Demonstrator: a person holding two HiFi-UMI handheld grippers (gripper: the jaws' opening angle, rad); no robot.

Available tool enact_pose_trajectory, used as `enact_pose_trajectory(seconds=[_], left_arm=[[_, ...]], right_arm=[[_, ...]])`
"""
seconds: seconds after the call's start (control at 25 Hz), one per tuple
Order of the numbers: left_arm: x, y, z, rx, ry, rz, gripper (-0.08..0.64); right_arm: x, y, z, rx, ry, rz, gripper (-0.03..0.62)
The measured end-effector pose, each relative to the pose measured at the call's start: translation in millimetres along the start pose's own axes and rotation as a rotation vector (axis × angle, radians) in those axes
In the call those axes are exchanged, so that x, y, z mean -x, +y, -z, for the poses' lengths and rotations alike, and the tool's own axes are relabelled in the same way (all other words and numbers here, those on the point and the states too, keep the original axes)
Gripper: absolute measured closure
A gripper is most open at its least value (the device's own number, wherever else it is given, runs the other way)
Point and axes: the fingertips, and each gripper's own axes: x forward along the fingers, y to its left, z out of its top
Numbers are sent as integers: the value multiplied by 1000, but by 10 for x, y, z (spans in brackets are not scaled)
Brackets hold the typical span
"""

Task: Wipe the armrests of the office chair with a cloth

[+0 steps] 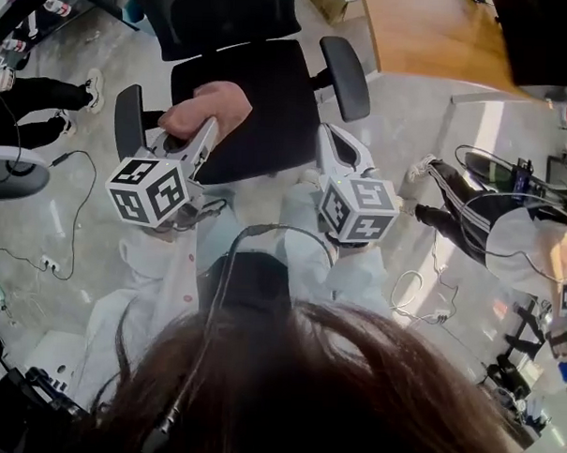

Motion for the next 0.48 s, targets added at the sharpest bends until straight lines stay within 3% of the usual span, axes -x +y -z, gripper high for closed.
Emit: enact_pose_trajectory(seconds=[0.24, 0.48], left_arm=[[-533, -915, 208, 81, -72, -50, 518], [-916, -1370, 346, 136, -77, -46, 518]], right_arm=[[412, -718, -48, 104, 69, -143, 591], [563, -1080, 126, 113, 129, -209, 591]])
